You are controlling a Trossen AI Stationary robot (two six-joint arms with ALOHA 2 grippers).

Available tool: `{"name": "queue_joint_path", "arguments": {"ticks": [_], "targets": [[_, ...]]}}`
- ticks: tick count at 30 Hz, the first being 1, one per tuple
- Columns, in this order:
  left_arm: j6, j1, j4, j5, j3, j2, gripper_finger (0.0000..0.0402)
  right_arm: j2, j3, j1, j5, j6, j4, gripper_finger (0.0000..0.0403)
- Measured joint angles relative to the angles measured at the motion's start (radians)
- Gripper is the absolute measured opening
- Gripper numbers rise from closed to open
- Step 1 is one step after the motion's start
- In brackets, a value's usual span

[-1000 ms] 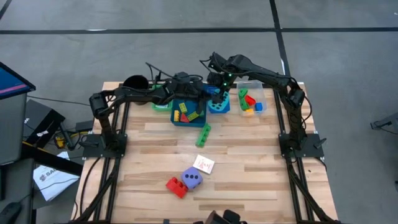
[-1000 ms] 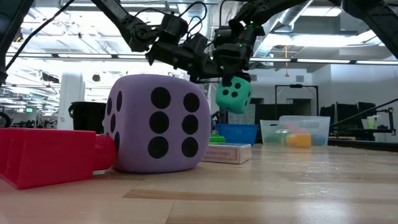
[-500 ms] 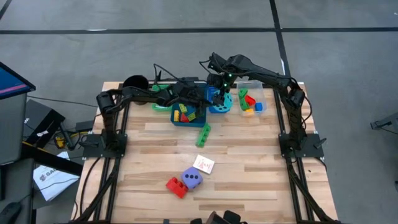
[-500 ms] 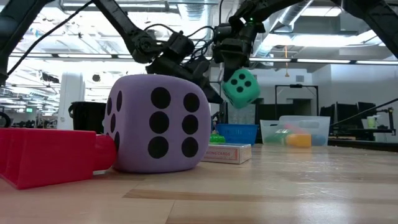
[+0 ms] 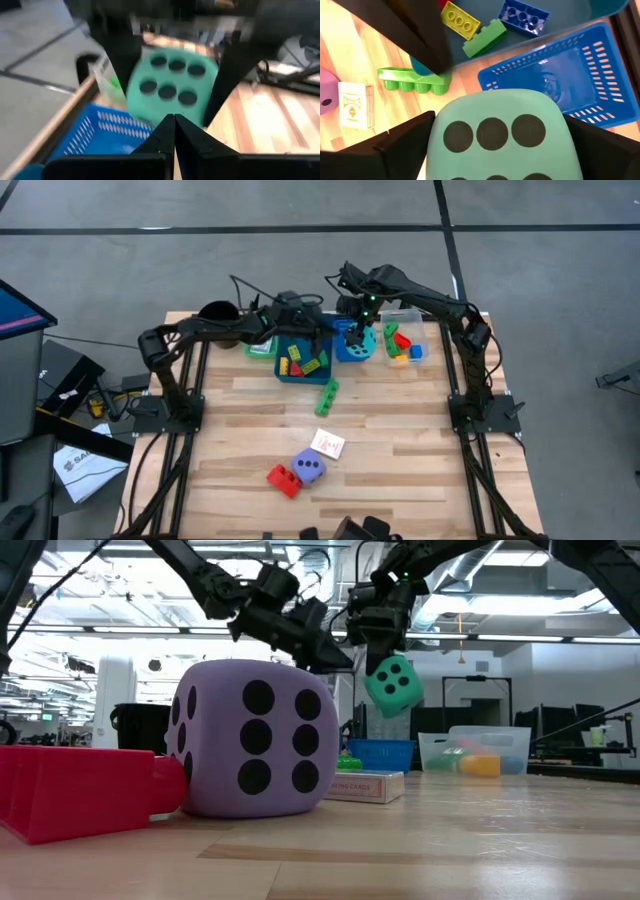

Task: Pick & Place Toys
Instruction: Put the blue dice into the blue bin

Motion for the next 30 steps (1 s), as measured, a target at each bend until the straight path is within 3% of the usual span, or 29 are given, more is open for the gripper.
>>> {"name": "queue_joint_path", "arguments": {"ticks": [13,21,30], "targets": [[-0.005,-0.005,0.097,0.000,0.000,0.011,0.0000,0.000,-0.001,0.011,-0.003,-0.006,0.008,0.0400],[-0.004,-0.006,0.119,0.001,0.001,0.015,0.0000,0.001,-0.001,0.023,-0.057,-0.014,0.099,0.0400],[-0.040,-0.017,0.091,0.054,0.000,0.145,0.0000,0.002,0.016,0.023,-0.058,-0.014,0.103,0.0400]]}}
